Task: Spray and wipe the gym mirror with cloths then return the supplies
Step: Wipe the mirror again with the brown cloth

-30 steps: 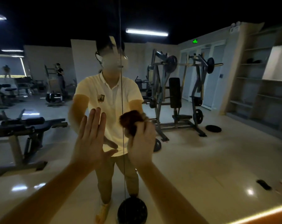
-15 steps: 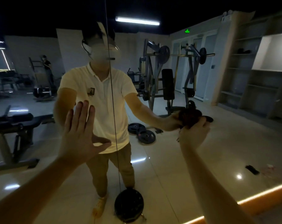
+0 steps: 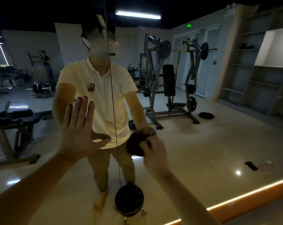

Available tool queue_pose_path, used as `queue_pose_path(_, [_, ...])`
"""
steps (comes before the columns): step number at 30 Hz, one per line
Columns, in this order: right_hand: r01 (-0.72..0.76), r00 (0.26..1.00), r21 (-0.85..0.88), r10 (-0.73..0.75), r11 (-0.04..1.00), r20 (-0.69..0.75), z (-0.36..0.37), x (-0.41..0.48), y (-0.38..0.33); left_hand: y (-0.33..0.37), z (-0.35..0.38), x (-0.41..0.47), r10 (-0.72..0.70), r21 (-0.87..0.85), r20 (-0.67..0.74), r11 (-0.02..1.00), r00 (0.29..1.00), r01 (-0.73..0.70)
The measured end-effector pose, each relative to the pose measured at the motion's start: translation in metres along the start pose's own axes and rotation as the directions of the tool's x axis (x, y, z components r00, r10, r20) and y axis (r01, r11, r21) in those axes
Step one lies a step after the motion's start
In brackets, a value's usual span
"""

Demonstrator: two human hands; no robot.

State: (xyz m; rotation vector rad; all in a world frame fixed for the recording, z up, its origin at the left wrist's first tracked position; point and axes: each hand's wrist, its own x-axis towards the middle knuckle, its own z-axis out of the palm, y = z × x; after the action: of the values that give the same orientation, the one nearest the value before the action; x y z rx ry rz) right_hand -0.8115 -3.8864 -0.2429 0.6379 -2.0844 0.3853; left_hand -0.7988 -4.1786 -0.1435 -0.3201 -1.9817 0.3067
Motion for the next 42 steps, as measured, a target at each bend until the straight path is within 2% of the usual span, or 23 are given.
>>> queue_pose_path(2, [-0.191,0.981,-0.039,0.189,0.981,-0.044,-0.013,-0.005,0.042,0.000,0.001,0.000,0.005,0.017,-0.001,1.000,1.000,-0.005])
queue_pose_path(4, [-0.402,0.914,-0.033,0.398,0.915,-0.081,-0.022,-0.007,0.072,0.000,0.001,0.000,0.004,0.022,0.004,1.000,1.000,-0.004])
queue_pose_path(7, [-0.680,0.715,0.063,0.680,0.730,-0.161,-0.022,-0.006,0.087,0.001,-0.001,0.000,0.000,0.017,0.025,1.000,1.000,0.000])
queue_pose_path(10, [-0.778,0.577,0.180,0.798,0.601,-0.172,-0.012,-0.007,0.072,0.001,-0.001,0.000,-0.006,0.009,0.033,1.000,0.999,0.006])
queue_pose_path(11, [-0.786,0.560,0.207,0.813,0.583,-0.162,-0.009,-0.007,0.063,0.002,-0.001,0.000,-0.008,0.011,0.036,1.000,0.999,0.008])
queue_pose_path(13, [-0.761,0.584,0.243,0.798,0.601,-0.145,-0.003,-0.012,0.043,0.002,-0.002,0.000,-0.010,0.011,0.052,1.000,0.999,0.010])
queue_pose_path(17, [-0.621,0.753,0.226,0.652,0.750,-0.095,0.013,-0.026,0.000,0.001,-0.005,0.001,-0.009,-0.013,0.077,1.000,0.997,0.010])
queue_pose_path(20, [-0.513,0.851,0.207,0.525,0.833,-0.004,0.023,-0.029,-0.030,-0.001,-0.012,0.001,0.003,-0.049,0.094,0.999,0.996,0.002])
queue_pose_path(22, [-0.464,0.884,0.189,0.466,0.865,0.038,0.027,-0.028,-0.043,-0.002,-0.018,0.001,0.008,-0.052,0.111,0.999,0.994,-0.002])
queue_pose_path(26, [-0.431,0.902,0.166,0.428,0.887,0.054,0.028,-0.023,-0.059,0.002,-0.029,0.003,-0.007,-0.053,0.152,0.998,0.988,0.015])
queue_pose_path(30, [-0.079,0.990,0.137,0.061,0.987,0.129,0.030,-0.015,-0.079,0.002,-0.042,0.002,0.020,-0.073,0.174,0.997,0.985,-0.007])
queue_pose_path(33, [0.260,0.938,0.080,-0.271,0.962,0.213,0.027,0.000,-0.076,-0.011,-0.052,0.002,0.087,-0.082,0.183,0.994,0.979,-0.073])
queue_pose_path(36, [0.511,0.834,-0.021,-0.490,0.859,0.253,0.002,0.034,-0.060,-0.031,-0.061,0.001,0.106,-0.070,0.191,0.993,0.976,-0.094])
queue_pose_path(39, [0.615,0.777,-0.105,-0.579,0.781,0.247,-0.029,0.088,-0.051,-0.044,-0.071,0.004,0.033,-0.066,0.172,0.998,0.984,-0.022])
queue_pose_path(42, [0.661,0.750,-0.203,-0.630,0.722,0.201,-0.060,0.153,-0.049,-0.054,-0.077,0.018,-0.014,-0.076,0.111,0.997,0.994,0.022])
